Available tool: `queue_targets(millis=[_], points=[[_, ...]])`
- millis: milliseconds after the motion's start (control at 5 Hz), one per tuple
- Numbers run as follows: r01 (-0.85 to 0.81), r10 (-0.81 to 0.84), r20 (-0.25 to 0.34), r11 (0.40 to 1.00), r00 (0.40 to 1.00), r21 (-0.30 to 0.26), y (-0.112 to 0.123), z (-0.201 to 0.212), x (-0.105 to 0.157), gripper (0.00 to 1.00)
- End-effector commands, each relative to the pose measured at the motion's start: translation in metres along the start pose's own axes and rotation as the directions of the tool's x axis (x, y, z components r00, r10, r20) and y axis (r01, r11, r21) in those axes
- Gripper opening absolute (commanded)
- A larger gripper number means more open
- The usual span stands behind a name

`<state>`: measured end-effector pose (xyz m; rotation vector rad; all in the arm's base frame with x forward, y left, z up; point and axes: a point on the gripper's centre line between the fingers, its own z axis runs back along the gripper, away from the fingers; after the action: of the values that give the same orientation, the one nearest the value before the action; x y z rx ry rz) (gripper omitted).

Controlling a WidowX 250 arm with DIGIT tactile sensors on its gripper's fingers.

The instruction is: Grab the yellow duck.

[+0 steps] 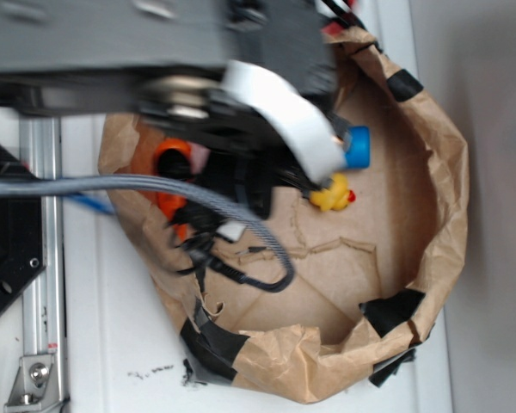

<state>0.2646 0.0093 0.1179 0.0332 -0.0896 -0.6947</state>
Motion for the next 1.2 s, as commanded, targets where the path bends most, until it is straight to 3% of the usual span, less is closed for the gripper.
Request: queue_targets(millis=[0,200,400,600,800,1000], points=[[0.149,-0.152,0.026,0.985,0.988,0.092,0.007,-0.032,0.021,1.0],[0.354,-0.36,0.018,0.924,0.933,0.144,0.0,-0.046,0.031,1.0],[0.508,-0.516,0.053,0.854,0.855,0.114,0.004,-0.059,0.035,1.0],[0.587,-0.591,0.046,0.806,0.805,0.08,0.012,-0.073,0.037,1.0],[0.594,-0.6,0.04,0.798,0.799,0.097,0.026,-0.089,0.03,1.0],[0.588,-0.588,-0.012,0.807,0.809,0.054,0.03,-0.107,0.035,1.0]])
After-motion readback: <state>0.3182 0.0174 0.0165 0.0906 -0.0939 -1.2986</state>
